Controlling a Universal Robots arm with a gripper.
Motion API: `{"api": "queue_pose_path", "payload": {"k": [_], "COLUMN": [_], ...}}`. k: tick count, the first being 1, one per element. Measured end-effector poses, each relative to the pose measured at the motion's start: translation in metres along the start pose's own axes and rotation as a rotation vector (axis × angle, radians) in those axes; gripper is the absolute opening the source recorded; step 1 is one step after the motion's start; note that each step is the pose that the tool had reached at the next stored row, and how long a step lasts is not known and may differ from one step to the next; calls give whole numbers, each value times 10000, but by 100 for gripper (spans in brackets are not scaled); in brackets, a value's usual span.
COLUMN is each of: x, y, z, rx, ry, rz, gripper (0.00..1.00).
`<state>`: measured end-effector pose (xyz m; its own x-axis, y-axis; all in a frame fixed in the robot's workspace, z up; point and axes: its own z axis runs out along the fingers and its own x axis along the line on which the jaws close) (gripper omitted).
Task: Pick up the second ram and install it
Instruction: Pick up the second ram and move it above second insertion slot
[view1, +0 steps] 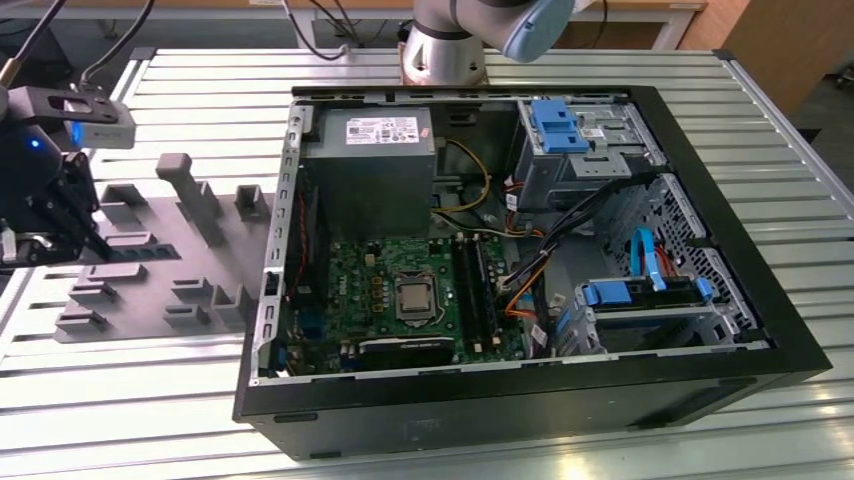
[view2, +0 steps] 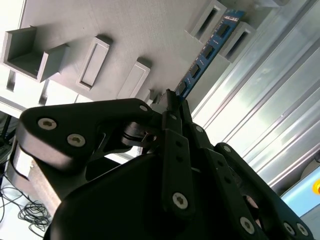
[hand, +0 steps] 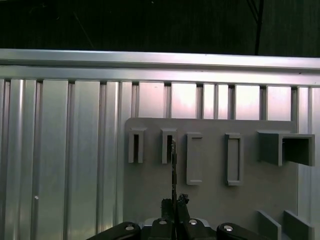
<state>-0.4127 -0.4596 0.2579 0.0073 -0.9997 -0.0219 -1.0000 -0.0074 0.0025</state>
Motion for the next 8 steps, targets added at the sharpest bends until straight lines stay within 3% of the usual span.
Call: {"api": "queue_pose_path", "payload": {"k": [8], "x": [-4], "y": [1], "z": [-163], "rx": [0], "ry": [0], "rz": [0], "gripper": [14]}}
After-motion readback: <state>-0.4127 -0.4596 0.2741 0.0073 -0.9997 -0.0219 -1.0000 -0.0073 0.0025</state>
